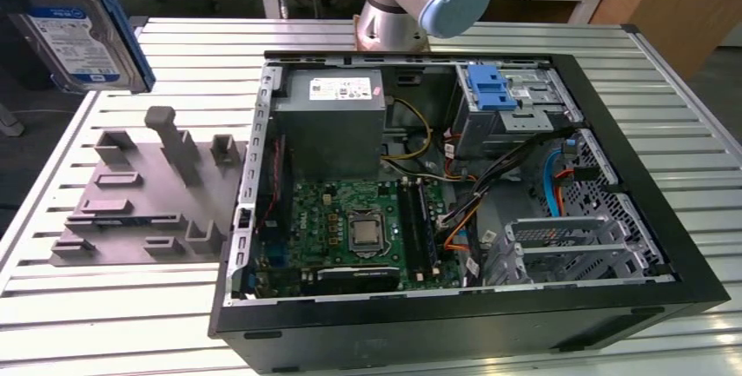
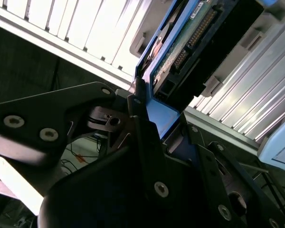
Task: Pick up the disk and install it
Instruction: 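Pick up the disk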
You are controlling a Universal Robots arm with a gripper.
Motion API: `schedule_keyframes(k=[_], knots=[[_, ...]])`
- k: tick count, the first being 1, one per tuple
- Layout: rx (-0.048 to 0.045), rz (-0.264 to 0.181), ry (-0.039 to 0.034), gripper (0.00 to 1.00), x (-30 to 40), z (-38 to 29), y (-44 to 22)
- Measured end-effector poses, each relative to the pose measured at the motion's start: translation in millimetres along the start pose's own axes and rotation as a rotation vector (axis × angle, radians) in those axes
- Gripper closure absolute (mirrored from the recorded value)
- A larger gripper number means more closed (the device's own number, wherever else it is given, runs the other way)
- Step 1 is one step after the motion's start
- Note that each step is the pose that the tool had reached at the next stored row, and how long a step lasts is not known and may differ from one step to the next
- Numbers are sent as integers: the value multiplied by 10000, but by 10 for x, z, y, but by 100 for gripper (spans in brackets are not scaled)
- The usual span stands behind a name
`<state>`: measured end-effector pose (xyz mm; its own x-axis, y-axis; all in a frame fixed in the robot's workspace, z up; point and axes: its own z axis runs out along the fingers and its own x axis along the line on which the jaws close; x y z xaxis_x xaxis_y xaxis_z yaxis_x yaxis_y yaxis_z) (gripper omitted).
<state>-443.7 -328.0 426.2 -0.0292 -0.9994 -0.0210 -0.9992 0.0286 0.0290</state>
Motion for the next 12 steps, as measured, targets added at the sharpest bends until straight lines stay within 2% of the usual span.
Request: schedule_keyframes(k=[12], knots=[[0,0,0,64,-6,-264,8]])
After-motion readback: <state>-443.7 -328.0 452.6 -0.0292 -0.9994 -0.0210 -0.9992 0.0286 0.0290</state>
